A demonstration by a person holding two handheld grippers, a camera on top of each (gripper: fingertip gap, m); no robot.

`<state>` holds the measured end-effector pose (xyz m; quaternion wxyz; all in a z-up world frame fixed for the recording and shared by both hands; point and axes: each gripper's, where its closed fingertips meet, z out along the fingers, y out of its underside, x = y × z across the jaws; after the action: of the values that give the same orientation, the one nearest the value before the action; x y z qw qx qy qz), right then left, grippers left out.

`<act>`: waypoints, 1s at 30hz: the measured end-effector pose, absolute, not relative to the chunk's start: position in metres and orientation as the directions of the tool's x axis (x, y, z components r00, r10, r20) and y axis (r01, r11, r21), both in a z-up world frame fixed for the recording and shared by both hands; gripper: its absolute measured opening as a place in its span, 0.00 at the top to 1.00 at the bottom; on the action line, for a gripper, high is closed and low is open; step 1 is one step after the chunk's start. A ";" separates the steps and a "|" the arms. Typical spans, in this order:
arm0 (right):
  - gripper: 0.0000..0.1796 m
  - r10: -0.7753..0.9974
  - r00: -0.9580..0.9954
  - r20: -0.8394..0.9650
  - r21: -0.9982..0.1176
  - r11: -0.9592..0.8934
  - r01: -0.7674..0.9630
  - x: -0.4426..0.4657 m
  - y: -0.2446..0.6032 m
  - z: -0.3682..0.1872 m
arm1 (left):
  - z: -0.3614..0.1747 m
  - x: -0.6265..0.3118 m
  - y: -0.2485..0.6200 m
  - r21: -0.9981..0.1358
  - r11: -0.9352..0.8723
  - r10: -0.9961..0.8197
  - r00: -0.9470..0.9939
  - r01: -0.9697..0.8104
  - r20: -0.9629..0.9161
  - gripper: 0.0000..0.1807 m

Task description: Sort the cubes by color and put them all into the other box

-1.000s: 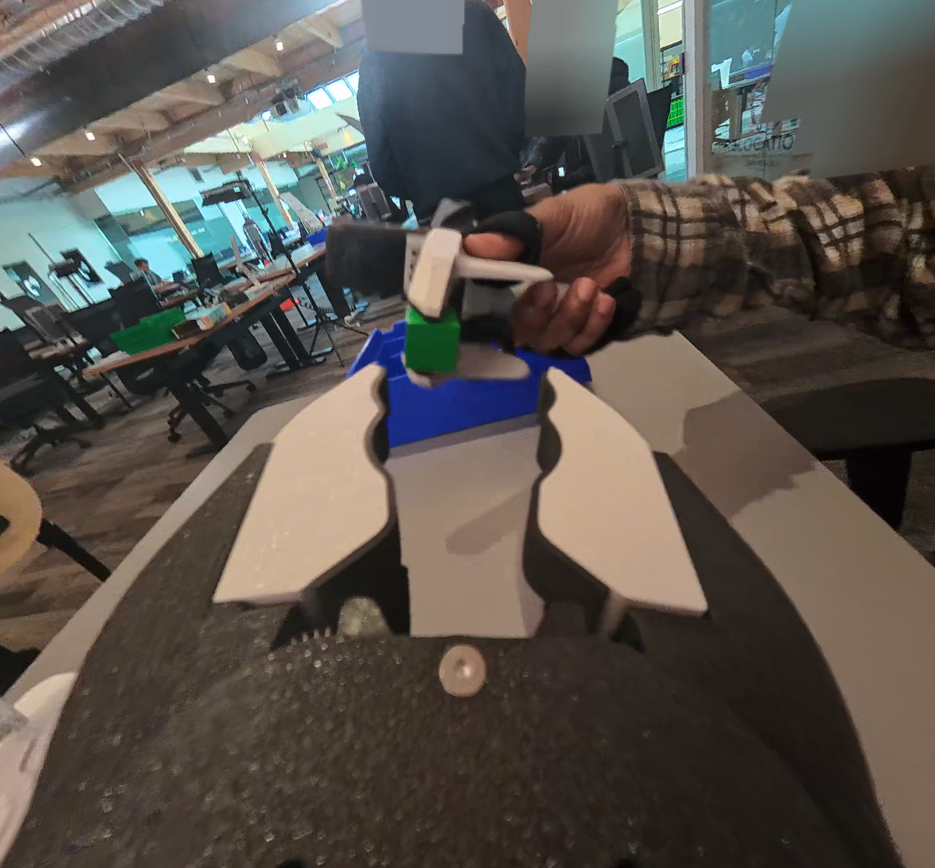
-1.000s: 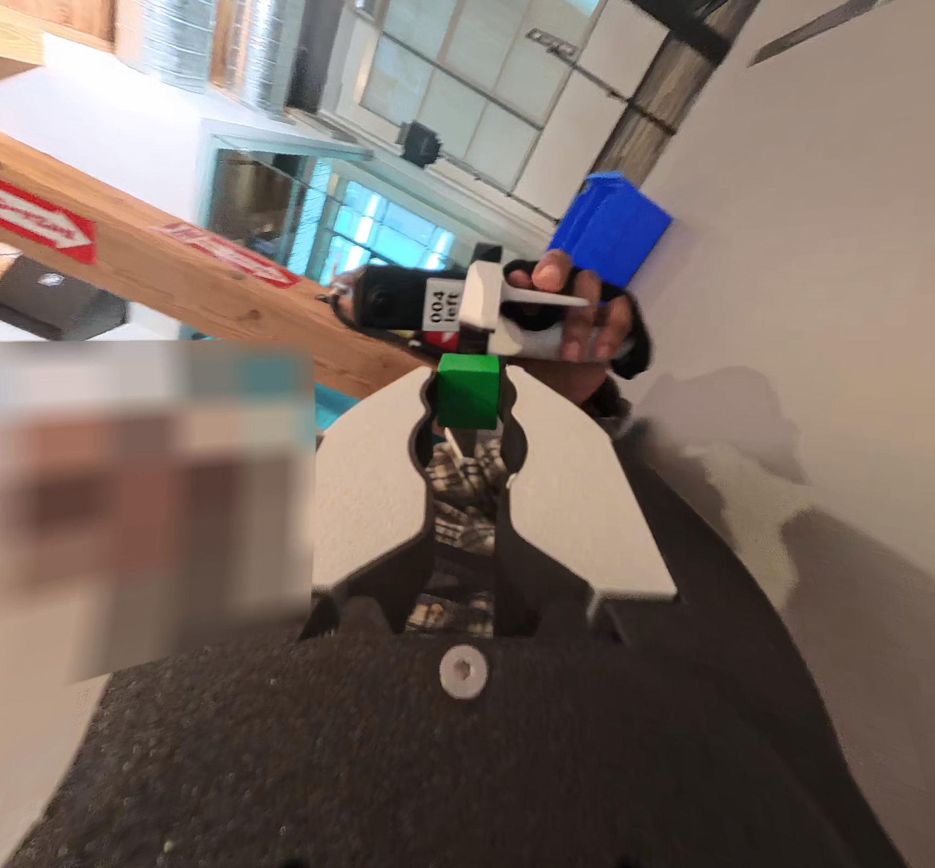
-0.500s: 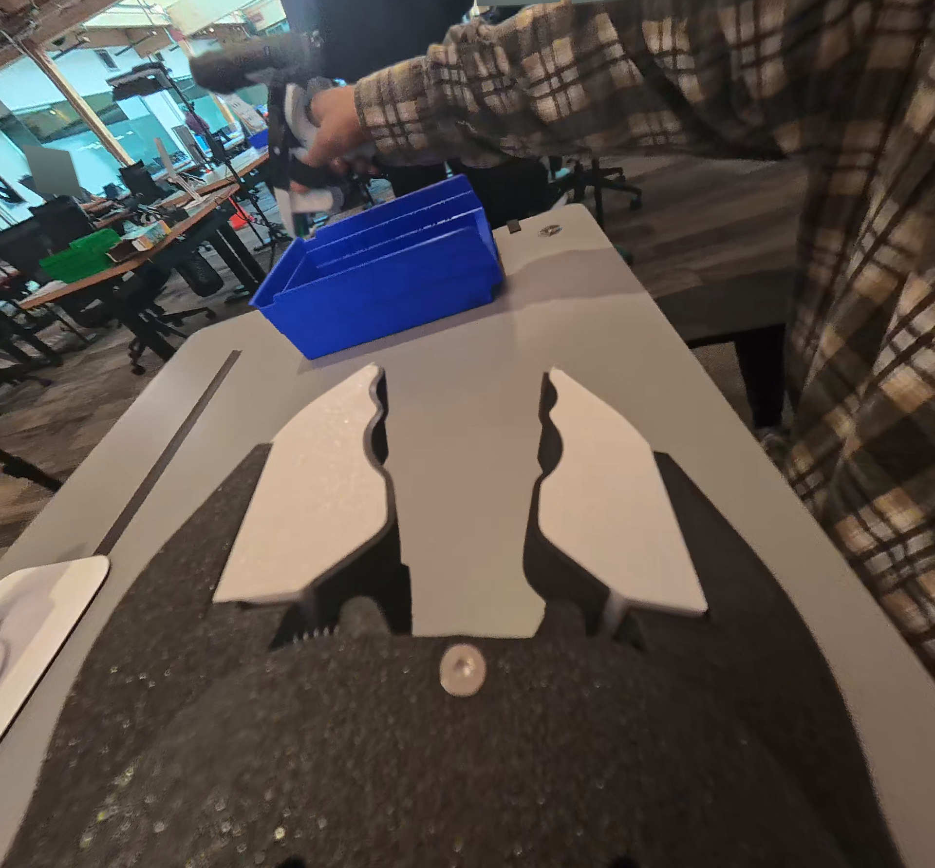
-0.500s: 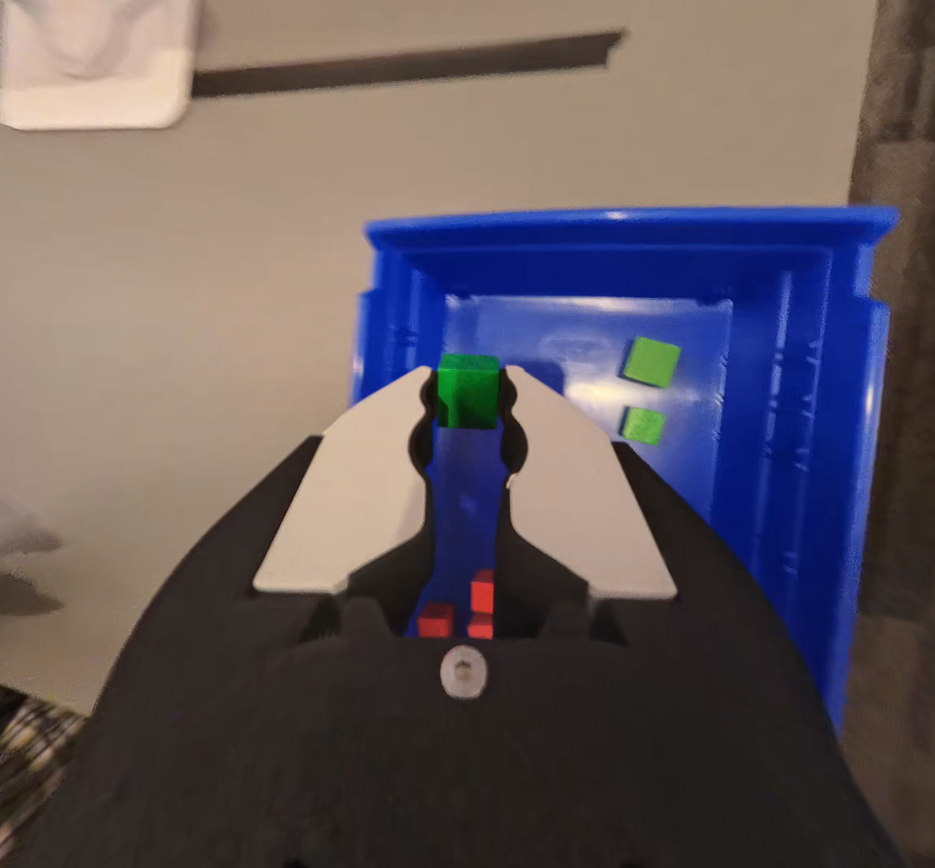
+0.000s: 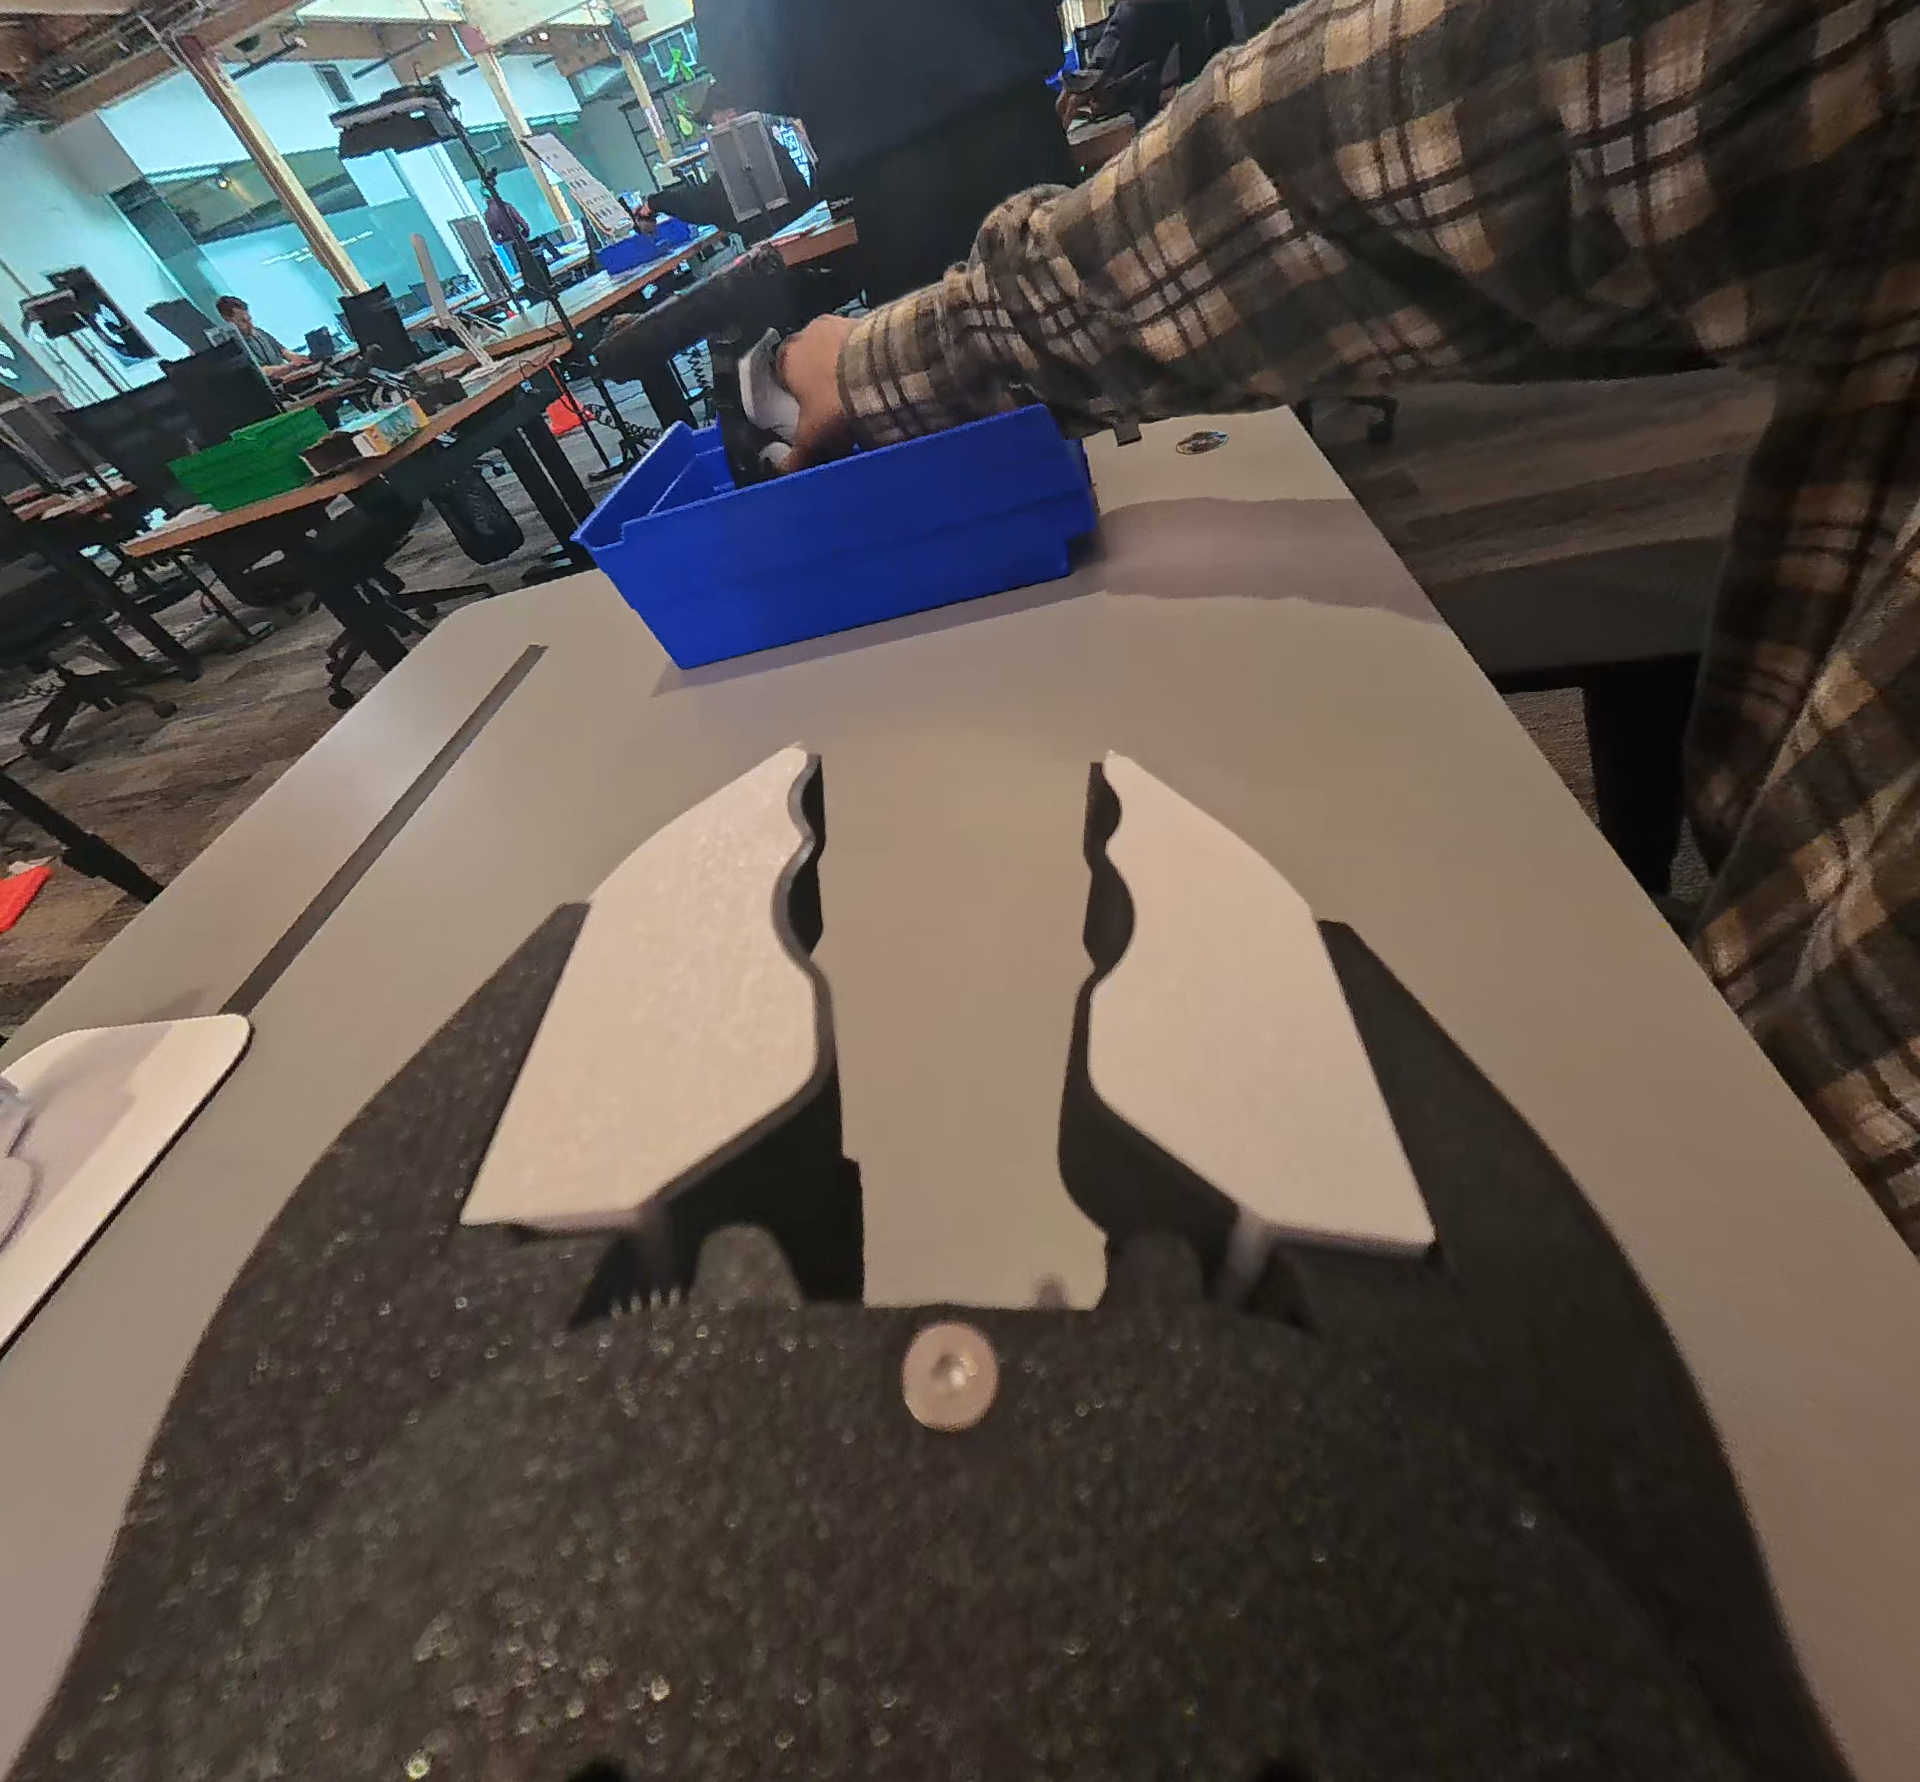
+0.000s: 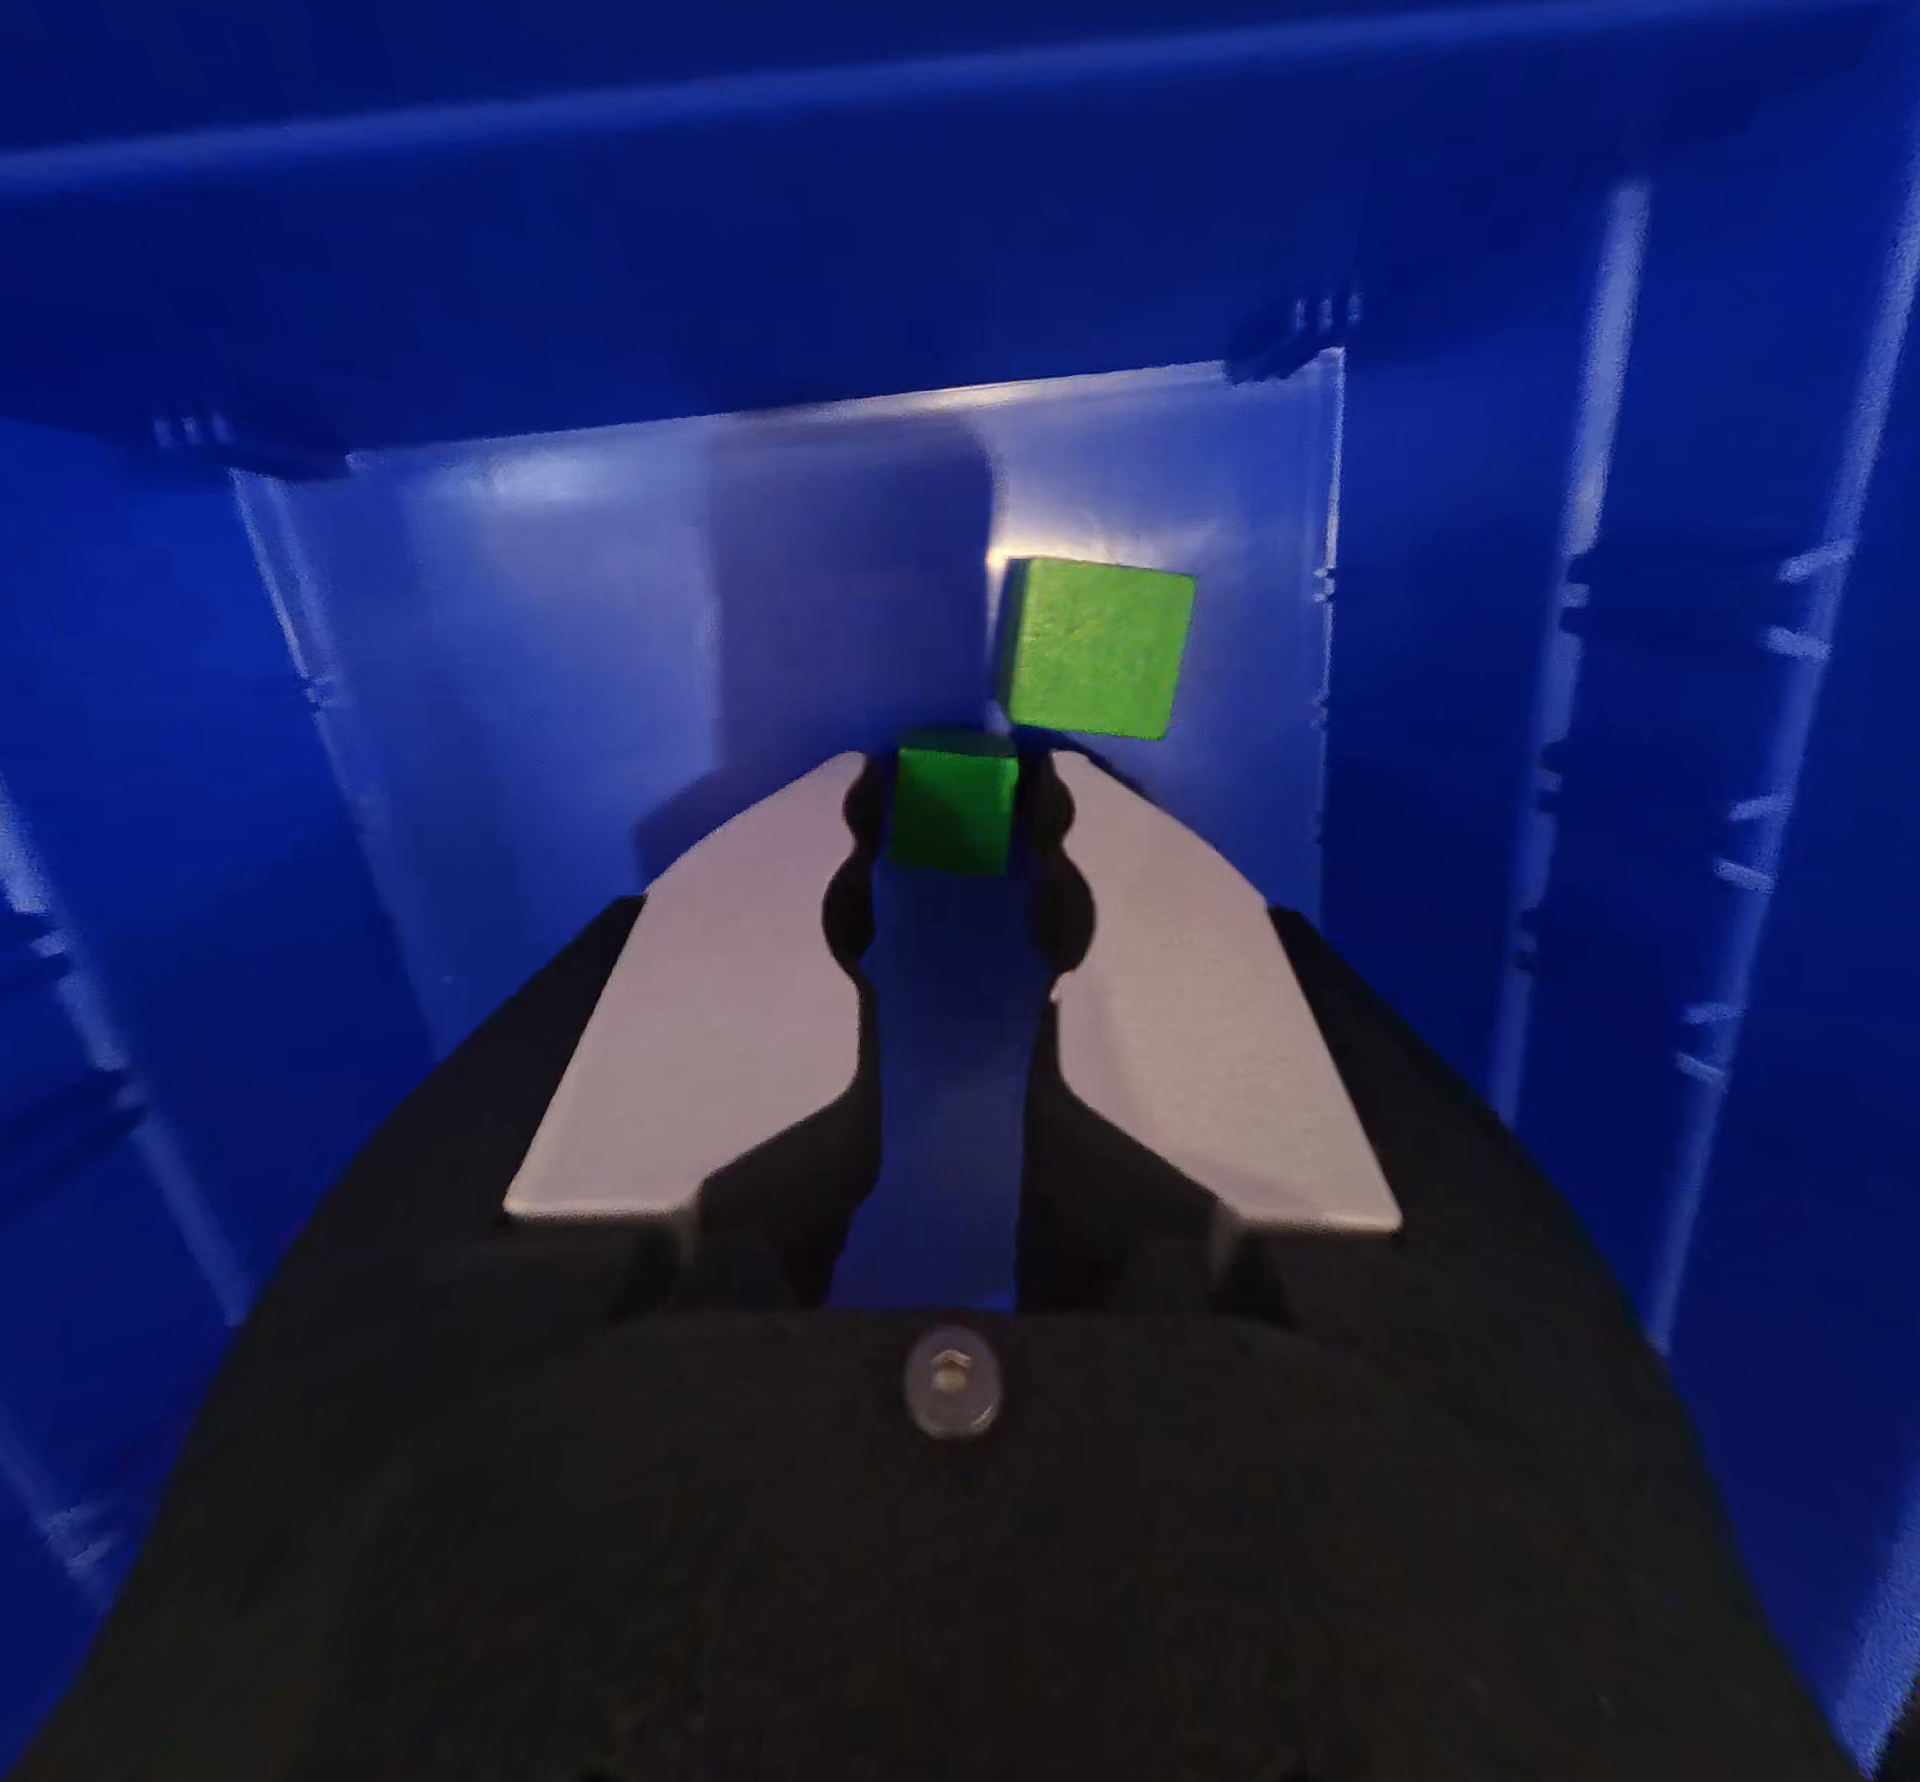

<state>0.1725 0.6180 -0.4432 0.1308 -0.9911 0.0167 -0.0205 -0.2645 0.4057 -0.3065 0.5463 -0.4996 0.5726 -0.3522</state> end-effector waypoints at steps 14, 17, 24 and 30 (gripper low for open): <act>0.60 0.380 0.924 -0.047 -0.703 -0.670 0.240 0.019 0.585 -0.196 | -0.314 -0.271 0.427 -0.952 0.211 -0.953 0.170 -0.223 -0.251 0.73; 0.59 0.486 0.872 -0.060 -0.765 -0.584 0.273 -0.027 0.565 -0.203 | -0.312 -0.275 0.431 -0.953 0.203 -0.950 0.189 -0.224 -0.247 0.73; 0.60 0.638 0.733 -0.237 -0.794 -0.562 0.231 -0.115 0.535 -0.309 | -0.291 -0.306 0.441 -0.962 0.165 -0.922 0.312 -0.220 -0.229 0.73; 0.64 0.710 0.643 -0.289 -0.795 -0.552 0.253 -0.163 0.526 -0.369 | -0.278 -0.384 0.451 -0.930 0.099 -0.832 0.483 -0.354 -0.272 0.73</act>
<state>-0.1633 0.5264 -0.3691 0.3731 -0.8259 -0.2913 0.3063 -0.3845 0.4506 -0.2782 0.5776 -0.6387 0.4644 -0.2070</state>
